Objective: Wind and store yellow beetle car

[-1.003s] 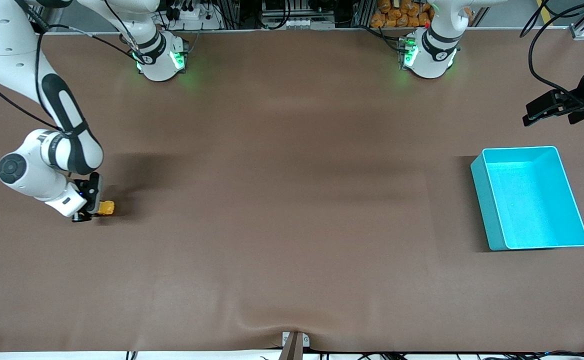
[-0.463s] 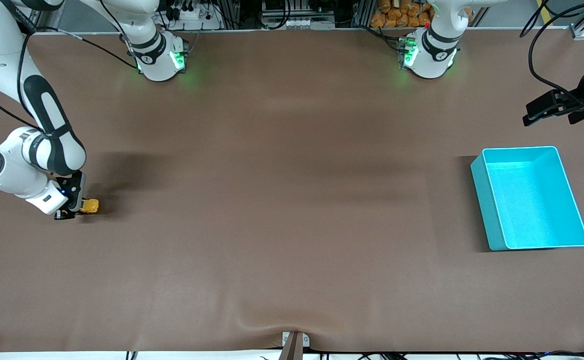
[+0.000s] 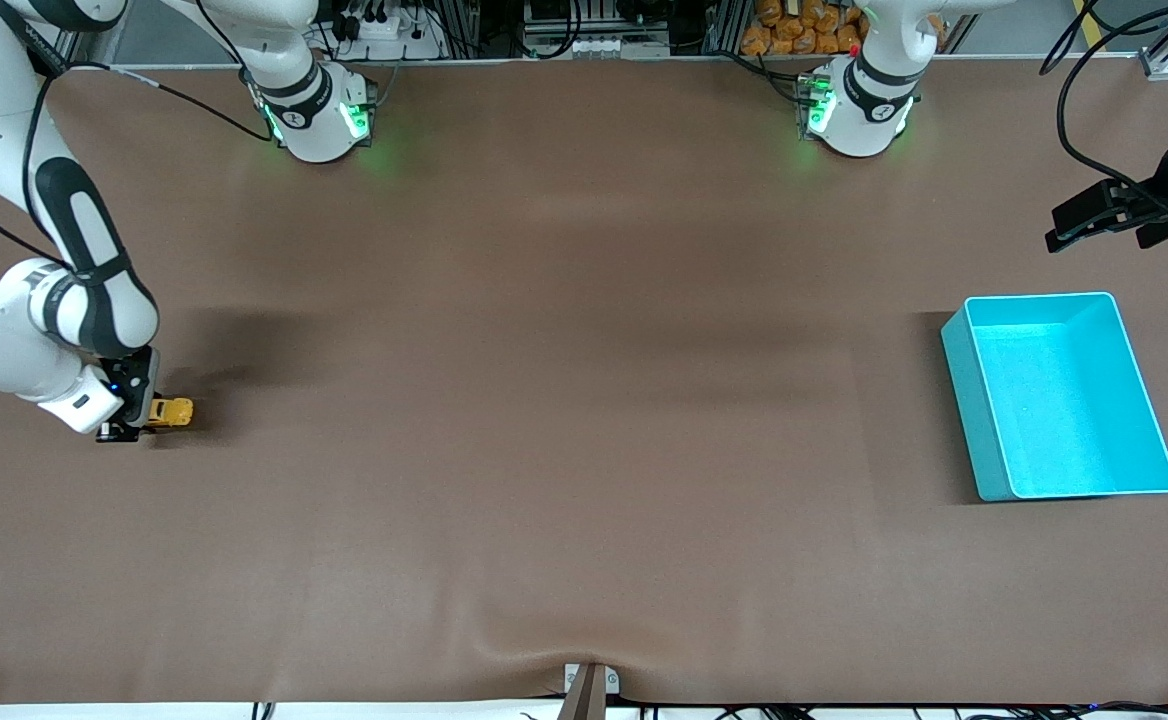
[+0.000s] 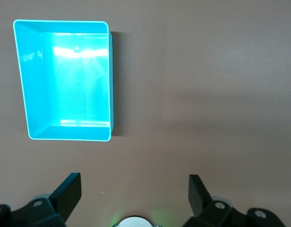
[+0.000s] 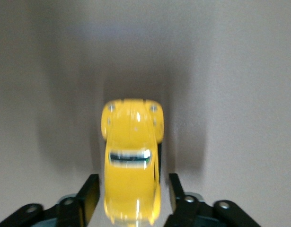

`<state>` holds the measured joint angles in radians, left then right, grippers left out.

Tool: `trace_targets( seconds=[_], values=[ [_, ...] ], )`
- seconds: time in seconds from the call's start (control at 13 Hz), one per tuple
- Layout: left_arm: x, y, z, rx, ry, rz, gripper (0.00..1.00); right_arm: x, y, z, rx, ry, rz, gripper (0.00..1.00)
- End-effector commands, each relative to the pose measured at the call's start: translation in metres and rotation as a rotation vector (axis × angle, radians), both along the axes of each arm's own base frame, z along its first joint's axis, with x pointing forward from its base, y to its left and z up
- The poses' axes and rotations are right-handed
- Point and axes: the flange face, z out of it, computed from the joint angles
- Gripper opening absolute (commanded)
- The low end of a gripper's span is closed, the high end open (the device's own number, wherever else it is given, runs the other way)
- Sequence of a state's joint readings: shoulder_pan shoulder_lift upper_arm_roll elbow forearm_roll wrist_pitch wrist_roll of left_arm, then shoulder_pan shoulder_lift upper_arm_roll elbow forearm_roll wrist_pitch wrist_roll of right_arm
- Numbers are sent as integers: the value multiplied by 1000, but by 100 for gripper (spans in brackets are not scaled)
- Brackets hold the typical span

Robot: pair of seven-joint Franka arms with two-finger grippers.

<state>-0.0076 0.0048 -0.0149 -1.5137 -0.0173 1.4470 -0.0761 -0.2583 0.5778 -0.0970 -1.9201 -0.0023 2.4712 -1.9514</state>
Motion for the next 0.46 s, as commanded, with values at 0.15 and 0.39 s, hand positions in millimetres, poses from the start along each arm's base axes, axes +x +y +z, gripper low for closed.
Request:
trace_targets(
  seconds=[0.15, 0.39],
  values=[
    [0, 2, 4, 0, -2, 5, 100, 34, -30, 50, 38, 77, -15, 100],
    [0, 2, 3, 2, -2, 3, 100, 30, -41, 50, 39, 76, -34, 100]
  ],
)
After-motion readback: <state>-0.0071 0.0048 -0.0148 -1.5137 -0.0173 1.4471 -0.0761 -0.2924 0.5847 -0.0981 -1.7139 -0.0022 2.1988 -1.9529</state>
